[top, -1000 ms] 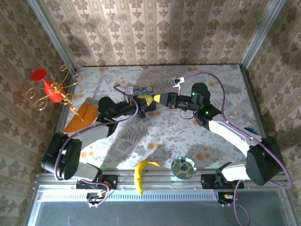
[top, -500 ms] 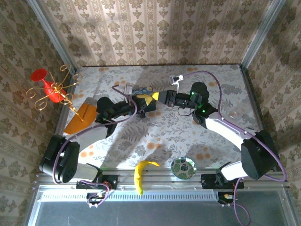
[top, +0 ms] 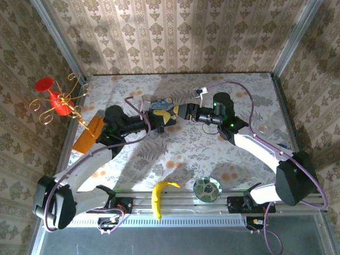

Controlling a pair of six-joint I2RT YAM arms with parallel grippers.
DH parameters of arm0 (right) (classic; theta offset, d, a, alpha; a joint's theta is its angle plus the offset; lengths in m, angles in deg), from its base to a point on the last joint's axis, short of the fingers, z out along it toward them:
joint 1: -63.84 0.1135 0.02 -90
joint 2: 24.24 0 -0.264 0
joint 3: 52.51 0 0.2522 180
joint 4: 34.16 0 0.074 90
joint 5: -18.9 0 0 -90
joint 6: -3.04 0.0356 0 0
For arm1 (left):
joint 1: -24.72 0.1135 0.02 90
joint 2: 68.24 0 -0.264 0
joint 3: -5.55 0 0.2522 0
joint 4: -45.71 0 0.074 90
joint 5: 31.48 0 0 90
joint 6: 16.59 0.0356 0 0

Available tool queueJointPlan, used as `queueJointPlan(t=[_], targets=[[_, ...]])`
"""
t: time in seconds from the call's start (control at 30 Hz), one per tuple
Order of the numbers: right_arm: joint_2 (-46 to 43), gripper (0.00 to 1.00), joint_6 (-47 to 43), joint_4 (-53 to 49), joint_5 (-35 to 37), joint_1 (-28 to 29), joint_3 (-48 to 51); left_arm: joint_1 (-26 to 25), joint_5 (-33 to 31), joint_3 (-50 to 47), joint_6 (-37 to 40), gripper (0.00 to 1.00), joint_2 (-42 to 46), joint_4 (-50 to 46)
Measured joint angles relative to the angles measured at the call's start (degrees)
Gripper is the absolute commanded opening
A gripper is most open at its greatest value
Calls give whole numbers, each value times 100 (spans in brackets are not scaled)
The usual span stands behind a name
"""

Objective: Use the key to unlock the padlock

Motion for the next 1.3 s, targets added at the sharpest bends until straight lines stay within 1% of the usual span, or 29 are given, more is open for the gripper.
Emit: queueJointPlan(t=[0.1, 0.23, 0.33, 0.43, 0.53, 0.63, 0.73, 0.77, 0.8, 1.0, 1.17, 1.3], targets=[[-304, 65, -293, -551, 361, -20, 7, -96, -70, 708, 883, 0, 177, -1484], [-887, 67, -664, -791, 533, -24, 212, -240, -286, 1543, 1897, 0, 138, -3222], [-1290, 67, -940, -831, 496, -24, 428, -356, -378, 1703, 2367, 0, 61, -3895], [-1550, 67, -1187, -811, 365, -24, 599, -479, -380, 1692, 2579, 0, -50, -4203], [-1716, 68, -1349, -739, 179, -24, 776, -527, -299, 1587, 2594, 0, -87, -4085], [-1781, 70, -1429, -584, -55, -24, 892, -529, -208, 1368, 2505, 0, -85, -3657], [-1777, 62, -1471, -426, -254, -22, 892, -514, -81, 1110, 2293, 0, -85, -3224], [-1770, 62, -1480, -358, -308, -24, 892, -496, -35, 1054, 2223, 0, -85, -3110], [-1749, 59, -1488, -284, -385, -22, 892, -479, 22, 1001, 2129, 0, -85, -2979], [-1482, 58, -1388, 188, -638, -15, 894, -369, 238, 870, 1740, 0, -85, -2345], [-1287, 52, -1311, 422, -857, 52, 892, -343, 348, 767, 1513, 0, -85, -2020], [-1156, 50, -1300, 494, -1027, 162, 890, -299, 389, 721, 1362, 0, -85, -1801]])
